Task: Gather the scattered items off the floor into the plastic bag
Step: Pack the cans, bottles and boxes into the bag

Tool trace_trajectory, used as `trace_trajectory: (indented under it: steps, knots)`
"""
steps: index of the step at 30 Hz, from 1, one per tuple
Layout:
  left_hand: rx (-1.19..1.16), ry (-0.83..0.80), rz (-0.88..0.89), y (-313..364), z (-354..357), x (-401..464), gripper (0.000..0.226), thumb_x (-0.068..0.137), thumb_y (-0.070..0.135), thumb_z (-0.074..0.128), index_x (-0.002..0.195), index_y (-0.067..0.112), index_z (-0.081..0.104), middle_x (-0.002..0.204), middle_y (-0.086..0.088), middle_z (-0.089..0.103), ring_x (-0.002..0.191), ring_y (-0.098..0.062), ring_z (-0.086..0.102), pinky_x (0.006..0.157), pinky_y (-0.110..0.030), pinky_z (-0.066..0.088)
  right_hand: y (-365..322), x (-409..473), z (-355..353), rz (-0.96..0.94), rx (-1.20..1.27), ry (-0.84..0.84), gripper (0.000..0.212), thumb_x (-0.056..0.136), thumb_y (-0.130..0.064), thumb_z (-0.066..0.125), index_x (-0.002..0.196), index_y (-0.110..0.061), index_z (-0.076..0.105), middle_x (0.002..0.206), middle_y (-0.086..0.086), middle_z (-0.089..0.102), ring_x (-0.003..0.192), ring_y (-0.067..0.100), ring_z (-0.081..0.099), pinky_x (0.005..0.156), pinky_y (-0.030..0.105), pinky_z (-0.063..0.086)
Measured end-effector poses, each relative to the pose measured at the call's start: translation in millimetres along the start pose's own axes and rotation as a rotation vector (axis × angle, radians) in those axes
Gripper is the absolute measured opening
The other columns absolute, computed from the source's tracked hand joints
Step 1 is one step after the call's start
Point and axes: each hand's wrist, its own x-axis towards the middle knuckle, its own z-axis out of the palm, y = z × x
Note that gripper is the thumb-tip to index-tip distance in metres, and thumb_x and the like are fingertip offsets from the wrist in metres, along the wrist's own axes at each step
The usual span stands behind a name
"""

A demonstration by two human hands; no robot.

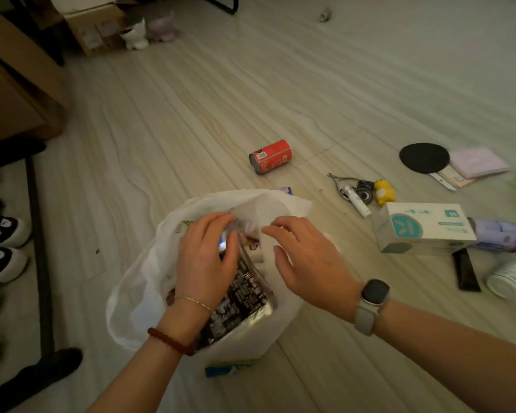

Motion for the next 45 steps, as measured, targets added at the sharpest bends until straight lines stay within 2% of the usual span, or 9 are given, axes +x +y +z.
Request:
trace_trajectory:
  steps: [7, 10, 13, 18, 21, 25, 29, 38, 45]
  knots:
    - [0.075, -0.134, 0.105, 47, 57, 93, 0.041, 0.085, 0.034, 0.041, 0.111, 0.008, 0.060, 0.110, -0.014, 0.061, 0.101, -0.035, 0.056, 0.086, -0.043, 0.043, 104, -6, -33, 0.394, -0.029, 0.149, 0.041, 0.086, -0.025, 0.039, 0.122, -0.009, 0.050, 0.120, 0.015, 0.054, 0.110, 0.026, 0.048, 0.094, 0.042, 0.043]
    - [0.203, -0.391, 0.074, 49, 103, 126, 0.043, 0.091, 0.031, 0.048, 0.129, 0.012, 0.047, 0.130, -0.011, 0.051, 0.118, -0.031, 0.045, 0.095, -0.043, 0.038, 158, -20, -45, 0.622, -0.159, -0.177, 0.066, 0.087, -0.033, 0.052, 0.143, -0.014, 0.021, 0.149, 0.011, 0.024, 0.137, 0.030, 0.023, 0.112, 0.048, 0.025]
    - [0.346, -0.635, 0.025, 30, 147, 140, 0.063, 0.088, 0.037, 0.053, 0.140, 0.015, 0.028, 0.143, -0.009, 0.035, 0.128, -0.028, 0.035, 0.099, -0.044, 0.036, 200, -37, -49, 0.700, -0.299, -0.557, 0.097, 0.082, -0.047, 0.058, 0.144, -0.022, -0.013, 0.155, 0.002, -0.014, 0.143, 0.024, -0.012, 0.115, 0.051, 0.000]
    - [0.502, -0.932, -0.196, -8, 190, 131, 0.090, 0.082, 0.041, 0.061, 0.146, 0.016, 0.003, 0.154, -0.006, 0.009, 0.140, -0.027, 0.011, 0.111, -0.048, 0.021, 236, -49, -42, 0.738, -0.339, -0.717, 0.092, 0.088, -0.036, 0.054, 0.142, -0.023, -0.020, 0.154, 0.003, -0.020, 0.143, 0.026, -0.014, 0.116, 0.054, 0.002]
    - [0.601, -0.826, -0.186, -13, 198, 126, 0.075, 0.085, 0.037, 0.057, 0.143, 0.015, 0.015, 0.147, -0.009, 0.028, 0.132, -0.029, 0.027, 0.104, -0.043, 0.026, 239, -47, -33, 0.726, -0.402, -0.660, 0.094, 0.084, -0.032, 0.059, 0.143, -0.022, -0.013, 0.155, 0.005, -0.007, 0.143, 0.030, -0.001, 0.113, 0.055, 0.012]
    - [0.653, -0.752, -0.167, -11, 198, 125, 0.060, 0.081, 0.043, 0.059, 0.130, 0.016, 0.037, 0.129, -0.012, 0.047, 0.118, -0.032, 0.041, 0.096, -0.040, 0.033, 237, -44, -32, 0.657, -0.464, -0.577, 0.095, 0.076, -0.052, 0.062, 0.142, -0.021, 0.002, 0.149, 0.008, 0.017, 0.136, 0.030, 0.018, 0.112, 0.058, 0.011]
    - [0.421, -0.730, -0.187, -3, 199, 113, 0.062, 0.076, 0.039, 0.067, 0.125, 0.012, 0.041, 0.120, -0.016, 0.052, 0.106, -0.033, 0.052, 0.089, -0.039, 0.043, 215, -54, -22, 0.717, -0.335, -0.505, 0.101, 0.071, -0.071, 0.051, 0.143, -0.018, 0.004, 0.145, 0.011, 0.023, 0.130, 0.029, 0.029, 0.111, 0.048, 0.023]
    - [-0.072, -0.349, -0.021, 55, 140, 113, 0.070, 0.068, 0.032, 0.075, 0.127, 0.012, 0.044, 0.118, -0.013, 0.052, 0.108, -0.027, 0.050, 0.088, -0.035, 0.047, 151, -67, -15, 0.702, -0.191, -0.574, 0.105, 0.073, -0.070, 0.049, 0.145, -0.016, -0.006, 0.146, 0.008, 0.022, 0.130, 0.026, 0.029, 0.108, 0.042, 0.027]
    - [-0.156, -0.137, -0.052, 62, 38, 87, 0.065, 0.066, 0.038, 0.072, 0.124, 0.022, 0.049, 0.102, 0.002, 0.052, 0.097, -0.011, 0.046, 0.078, -0.015, 0.035, 102, -32, -38, 0.741, -0.083, -0.203, 0.098, 0.073, -0.060, 0.059, 0.144, -0.014, 0.009, 0.139, 0.012, 0.032, 0.125, 0.028, 0.034, 0.100, 0.044, 0.034]
